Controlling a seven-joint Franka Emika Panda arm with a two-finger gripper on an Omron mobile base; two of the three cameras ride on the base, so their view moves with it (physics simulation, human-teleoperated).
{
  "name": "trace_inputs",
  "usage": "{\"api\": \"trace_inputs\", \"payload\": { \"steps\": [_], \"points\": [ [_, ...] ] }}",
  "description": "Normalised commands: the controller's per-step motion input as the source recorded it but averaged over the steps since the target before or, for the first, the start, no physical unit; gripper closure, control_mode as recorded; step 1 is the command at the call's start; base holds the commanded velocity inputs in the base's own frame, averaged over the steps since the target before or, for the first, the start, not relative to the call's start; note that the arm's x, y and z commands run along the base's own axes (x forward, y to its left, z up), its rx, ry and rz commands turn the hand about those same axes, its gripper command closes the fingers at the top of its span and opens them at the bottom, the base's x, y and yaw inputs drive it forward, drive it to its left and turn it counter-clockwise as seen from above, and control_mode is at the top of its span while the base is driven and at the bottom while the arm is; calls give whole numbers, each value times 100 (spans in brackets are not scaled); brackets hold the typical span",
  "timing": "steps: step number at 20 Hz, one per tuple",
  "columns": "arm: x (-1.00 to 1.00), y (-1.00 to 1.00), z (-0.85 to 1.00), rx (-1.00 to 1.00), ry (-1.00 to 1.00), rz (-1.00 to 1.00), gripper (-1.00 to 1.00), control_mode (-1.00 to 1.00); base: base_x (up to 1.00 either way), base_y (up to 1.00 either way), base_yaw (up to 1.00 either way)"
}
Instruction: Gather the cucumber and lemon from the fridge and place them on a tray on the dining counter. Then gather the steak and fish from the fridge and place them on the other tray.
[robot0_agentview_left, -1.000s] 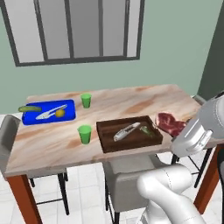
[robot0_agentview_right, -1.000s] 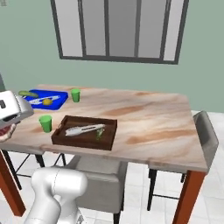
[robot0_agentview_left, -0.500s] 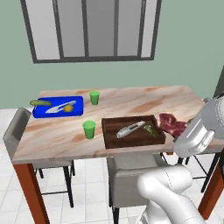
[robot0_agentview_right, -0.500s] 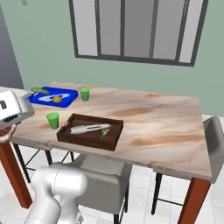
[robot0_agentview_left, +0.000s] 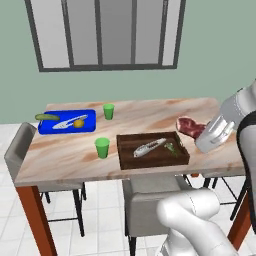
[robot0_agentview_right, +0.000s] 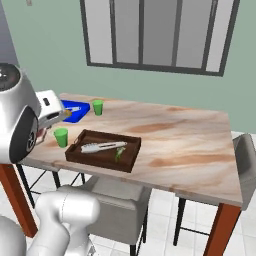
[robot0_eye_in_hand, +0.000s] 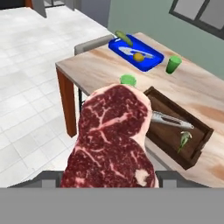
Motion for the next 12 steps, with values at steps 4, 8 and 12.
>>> {"api": "trace_inputs", "payload": {
  "steps": [4,8,12],
  "points": [
    [99,8,-17,-2,19,-5,100,-100,0,0,0],
    [85,16,-28,-7,11,-6,100,-100,0,0,0],
    [80,19,-33,-10,6,-5,100,-100,0,0,0]
  ]
}}
